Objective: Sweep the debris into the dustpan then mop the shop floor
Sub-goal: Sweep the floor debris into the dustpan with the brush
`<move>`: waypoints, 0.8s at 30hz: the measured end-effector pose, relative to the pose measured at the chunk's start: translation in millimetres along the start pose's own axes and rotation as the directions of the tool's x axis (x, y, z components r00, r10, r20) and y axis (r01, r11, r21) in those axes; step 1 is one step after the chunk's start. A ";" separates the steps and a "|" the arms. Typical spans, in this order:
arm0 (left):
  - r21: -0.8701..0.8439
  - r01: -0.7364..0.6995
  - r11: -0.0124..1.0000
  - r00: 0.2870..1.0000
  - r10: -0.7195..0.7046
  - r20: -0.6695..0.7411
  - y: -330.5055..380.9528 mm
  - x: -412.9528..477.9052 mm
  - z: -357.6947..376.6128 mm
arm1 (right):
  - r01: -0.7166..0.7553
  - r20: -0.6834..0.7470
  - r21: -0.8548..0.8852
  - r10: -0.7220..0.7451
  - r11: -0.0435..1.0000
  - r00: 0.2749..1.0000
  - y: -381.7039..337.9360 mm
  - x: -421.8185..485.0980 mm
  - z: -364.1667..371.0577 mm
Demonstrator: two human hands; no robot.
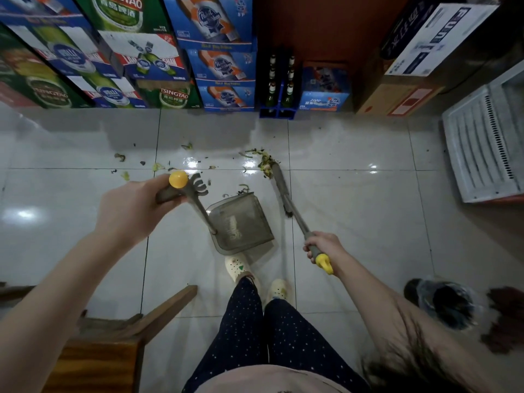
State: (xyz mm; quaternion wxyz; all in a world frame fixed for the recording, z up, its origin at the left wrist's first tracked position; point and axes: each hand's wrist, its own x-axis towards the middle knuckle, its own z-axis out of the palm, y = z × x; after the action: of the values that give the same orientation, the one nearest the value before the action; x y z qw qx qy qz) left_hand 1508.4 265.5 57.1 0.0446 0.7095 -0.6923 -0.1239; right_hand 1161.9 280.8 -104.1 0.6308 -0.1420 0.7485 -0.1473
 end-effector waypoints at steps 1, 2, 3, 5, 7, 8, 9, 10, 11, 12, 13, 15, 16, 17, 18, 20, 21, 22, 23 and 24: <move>0.006 0.002 1.000 1.000 -0.002 0.004 -0.5 0.1 0.3 | 0.008 -0.001 0.004 -0.008 1.000 1.000 -3.6 2.8 0.3; 0.014 0.003 1.000 1.000 -0.004 0.007 -1.4 0.5 0.6 | 0.015 -0.006 0.004 -0.015 1.000 1.000 -7.5 5.3 0.2; 0.023 0.005 1.000 1.000 -0.005 0.011 -2.2 1.1 0.8 | 0.022 -0.006 0.009 -0.022 1.000 1.000 -11.1 9.0 0.2; 0.029 0.022 0.999 0.999 -0.022 0.024 -4.2 3.0 0.6 | 0.039 0.002 0.027 -0.039 0.999 0.999 -18.8 16.1 0.3; 0.034 0.037 0.999 0.999 -0.038 0.033 -7.1 5.7 0.4 | 0.046 0.005 0.039 -0.046 0.998 0.999 -26.1 22.2 1.3; 0.040 0.038 0.998 0.999 -0.040 0.032 -8.6 6.9 0.2 | 0.049 0.005 0.042 -0.049 0.998 0.999 -30.0 24.3 2.2; 0.047 0.039 0.998 0.999 -0.040 0.029 -10.2 8.4 0.1 | 0.053 0.004 0.045 -0.054 0.998 0.999 -34.1 27.2 3.7; 0.052 0.040 0.998 0.999 -0.041 0.025 -12.2 10.1 -0.4 | 0.057 0.007 0.045 -0.058 0.997 0.998 -39.0 29.4 5.4; 0.051 0.041 0.998 0.999 -0.042 0.024 -14.7 12.2 -0.9 | 0.062 0.007 0.046 -0.062 0.997 0.998 -43.4 32.6 7.6; 0.046 0.041 0.998 0.999 -0.042 0.024 -17.7 14.6 -1.5 | 0.065 0.008 0.041 -0.065 0.997 0.998 -48.3 34.8 10.2; 0.041 0.040 0.998 0.999 -0.041 0.027 -21.0 17.0 -2.3 | 0.068 0.006 0.036 -0.068 0.997 0.998 -52.6 38.0 13.3; 0.039 0.036 0.999 0.999 -0.038 0.032 -28.4 22.6 -4.2 | 0.071 0.002 0.037 -0.071 0.997 0.997 -62.9 41.9 20.3; 0.041 0.038 0.998 0.999 -0.039 0.035 -32.4 25.7 -5.2 | 0.073 0.002 0.042 -0.073 0.996 0.997 -69.1 42.5 24.3; 0.041 0.041 0.998 0.998 -0.043 0.037 -36.3 29.0 -5.9 | 0.078 0.003 0.051 -0.079 0.996 0.997 -75.5 44.0 28.3; 0.039 0.044 0.998 0.998 -0.045 0.036 -40.0 32.4 -6.7 | 0.084 0.006 0.059 -0.084 0.995 0.996 -82.4 44.2 31.7; 0.035 0.046 0.998 0.998 -0.047 0.032 -46.7 39.2 -8.1 | 0.091 0.018 0.073 -0.092 0.993 0.996 -95.8 43.3 38.1; 0.035 0.046 0.998 0.998 -0.047 0.030 -49.7 42.7 -8.7 | 0.097 0.026 0.065 -0.099 0.993 0.995 -101.7 42.3 40.1; 0.037 0.045 0.998 0.998 -0.046 0.031 -52.7 46.5 -9.2 | 0.106 0.030 0.044 -0.107 0.993 0.994 -107.5 39.7 41.7; 0.034 0.047 0.998 0.998 -0.048 0.033 -55.8 50.5 -9.6 | 0.115 0.026 0.024 -0.116 0.993 0.993 -112.5 38.3 41.9; 0.026 0.050 0.998 0.998 -0.051 0.034 -58.3 54.9 -10.1 | 0.124 0.021 0.007 -0.124 0.992 0.992 -118.2 35.3 41.4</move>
State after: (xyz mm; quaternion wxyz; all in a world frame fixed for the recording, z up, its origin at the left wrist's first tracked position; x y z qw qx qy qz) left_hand 1568.0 212.1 46.8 0.0207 0.7250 -0.6764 -0.1284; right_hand 1200.1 156.8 -95.5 0.6288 -0.1881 0.7310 -0.1866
